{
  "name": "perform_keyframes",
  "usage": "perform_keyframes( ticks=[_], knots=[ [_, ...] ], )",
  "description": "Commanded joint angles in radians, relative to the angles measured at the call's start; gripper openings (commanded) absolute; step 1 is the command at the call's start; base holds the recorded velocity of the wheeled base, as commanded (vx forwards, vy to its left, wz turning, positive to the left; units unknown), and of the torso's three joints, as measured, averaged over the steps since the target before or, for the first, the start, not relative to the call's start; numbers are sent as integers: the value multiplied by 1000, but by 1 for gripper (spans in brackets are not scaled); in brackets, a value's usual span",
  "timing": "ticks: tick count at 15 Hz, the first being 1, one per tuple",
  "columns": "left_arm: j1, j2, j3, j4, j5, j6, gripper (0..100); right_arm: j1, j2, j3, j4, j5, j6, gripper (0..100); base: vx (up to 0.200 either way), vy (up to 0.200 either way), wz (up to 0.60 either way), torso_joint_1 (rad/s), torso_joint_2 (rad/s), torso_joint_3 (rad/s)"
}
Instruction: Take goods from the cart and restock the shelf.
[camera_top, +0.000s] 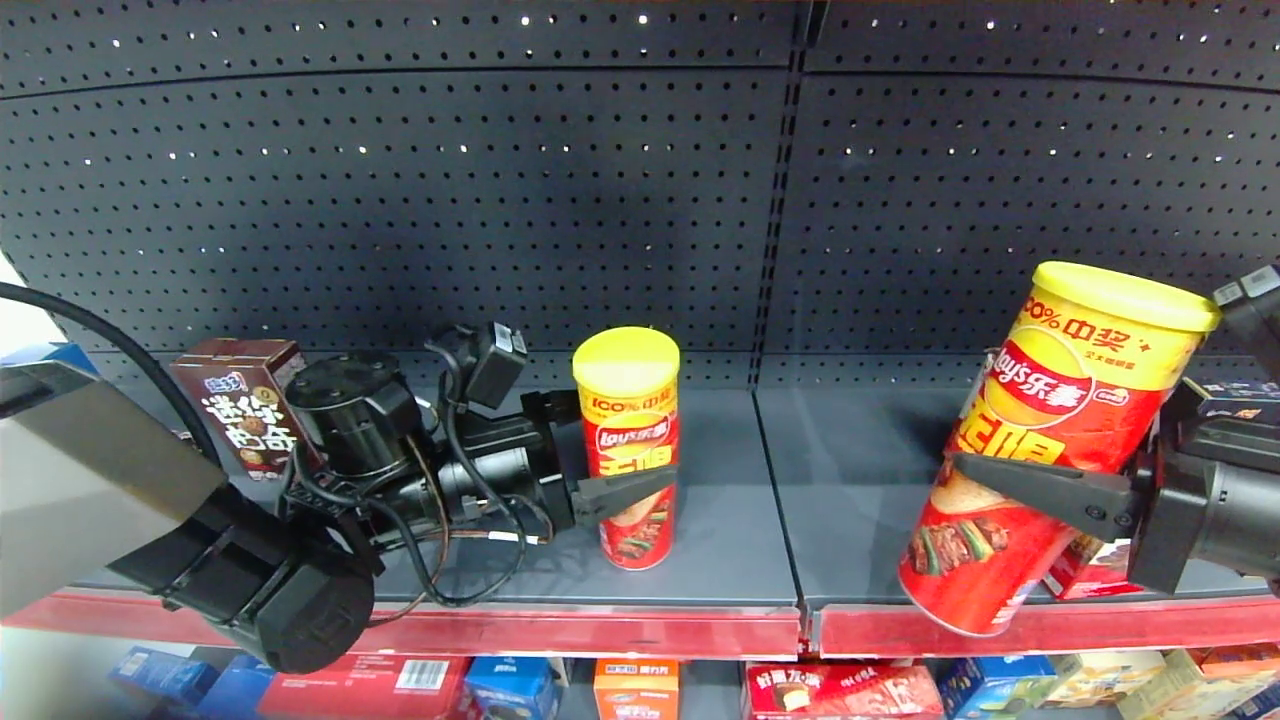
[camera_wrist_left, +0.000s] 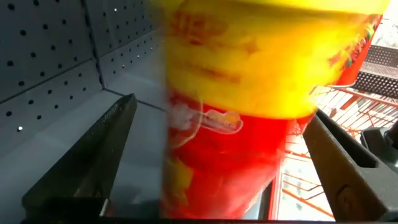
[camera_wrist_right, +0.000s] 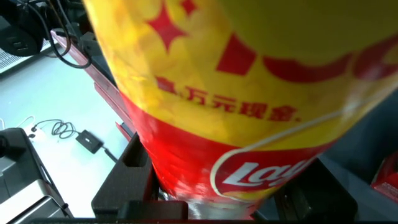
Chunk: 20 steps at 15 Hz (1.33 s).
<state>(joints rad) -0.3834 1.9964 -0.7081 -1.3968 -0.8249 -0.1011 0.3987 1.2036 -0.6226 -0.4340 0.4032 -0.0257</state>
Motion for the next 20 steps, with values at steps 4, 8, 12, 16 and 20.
perform_keyframes(
  ticks=[4, 8, 12, 16, 20],
  knots=[
    [18, -31, 101, -82, 0, 0, 100, 2, -16, 26, 0, 2, 0, 0, 0, 0, 0, 0, 0, 0],
    [97, -84, 265, -174, 0, 4, 100, 2, -19, 37, 0, 3, 0, 0, 0, 0, 0, 0, 0, 0],
    [248, -255, 384, -174, 10, 4, 100, 0, -13, 27, 0, -1, 0, 0, 0, 0, 0, 0, 0, 0],
    [244, -433, 483, -149, 434, 15, 100, -1, 10, 4, -2, -37, -2, 0, 0, 0, 0, 0, 0, 0],
    [83, -835, 607, 274, 779, 17, 100, 12, 86, -85, -11, -155, 0, 0, 0, 0, 0, 0, 0, 0]
  ],
)
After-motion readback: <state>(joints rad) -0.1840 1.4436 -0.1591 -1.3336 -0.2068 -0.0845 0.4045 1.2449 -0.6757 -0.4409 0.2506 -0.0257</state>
